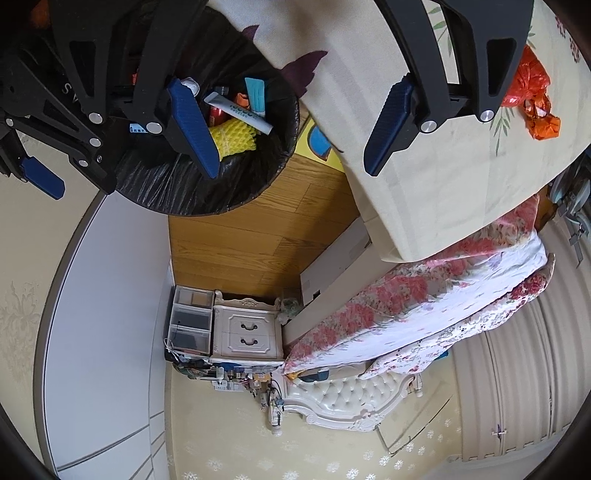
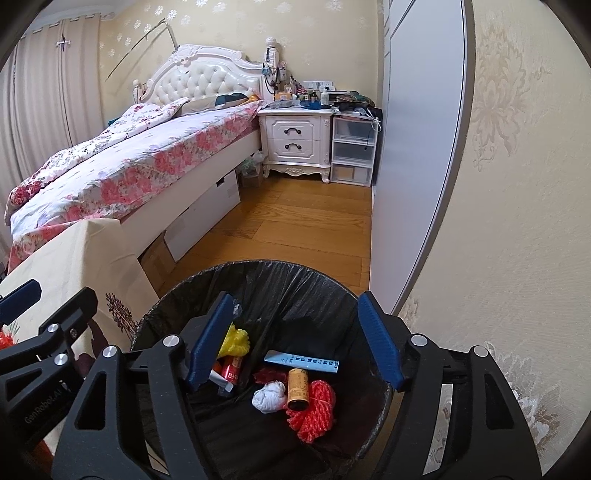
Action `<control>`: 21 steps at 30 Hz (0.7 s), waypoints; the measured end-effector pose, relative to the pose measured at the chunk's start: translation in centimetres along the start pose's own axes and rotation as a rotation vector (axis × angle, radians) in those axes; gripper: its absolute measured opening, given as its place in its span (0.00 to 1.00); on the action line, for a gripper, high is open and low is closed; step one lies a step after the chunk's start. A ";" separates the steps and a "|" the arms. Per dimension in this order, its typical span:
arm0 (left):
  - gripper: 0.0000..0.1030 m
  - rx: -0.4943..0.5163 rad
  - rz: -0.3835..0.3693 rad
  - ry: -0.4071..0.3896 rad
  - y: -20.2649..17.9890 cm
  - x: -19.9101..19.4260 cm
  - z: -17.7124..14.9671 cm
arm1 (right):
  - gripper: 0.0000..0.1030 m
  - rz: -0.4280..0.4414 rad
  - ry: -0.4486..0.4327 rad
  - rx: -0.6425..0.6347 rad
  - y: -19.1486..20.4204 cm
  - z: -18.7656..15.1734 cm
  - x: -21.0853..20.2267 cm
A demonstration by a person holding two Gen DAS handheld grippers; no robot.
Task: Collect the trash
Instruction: 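Move both open tools back over the bags on the bed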
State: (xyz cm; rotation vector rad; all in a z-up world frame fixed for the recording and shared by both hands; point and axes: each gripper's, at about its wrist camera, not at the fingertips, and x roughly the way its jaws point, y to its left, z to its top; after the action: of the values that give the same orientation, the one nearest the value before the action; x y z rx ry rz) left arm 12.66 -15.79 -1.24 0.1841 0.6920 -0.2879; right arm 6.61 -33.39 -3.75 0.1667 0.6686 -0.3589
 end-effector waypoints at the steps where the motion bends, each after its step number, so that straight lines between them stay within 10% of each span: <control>1: 0.76 -0.004 0.001 0.001 0.1 -0.1 -0.1 | 0.67 0.001 0.000 -0.002 0.1 -0.1 -0.1; 21: 0.76 -0.118 0.082 -0.011 6.2 -6.0 -3.5 | 0.67 0.117 0.008 -0.094 5.1 -1.4 -3.6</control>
State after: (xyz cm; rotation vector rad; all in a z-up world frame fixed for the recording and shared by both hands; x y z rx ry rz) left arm 8.15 -7.85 0.48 0.0979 0.6867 -0.1684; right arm 5.13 -27.28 -2.35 0.1173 0.6785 -0.2145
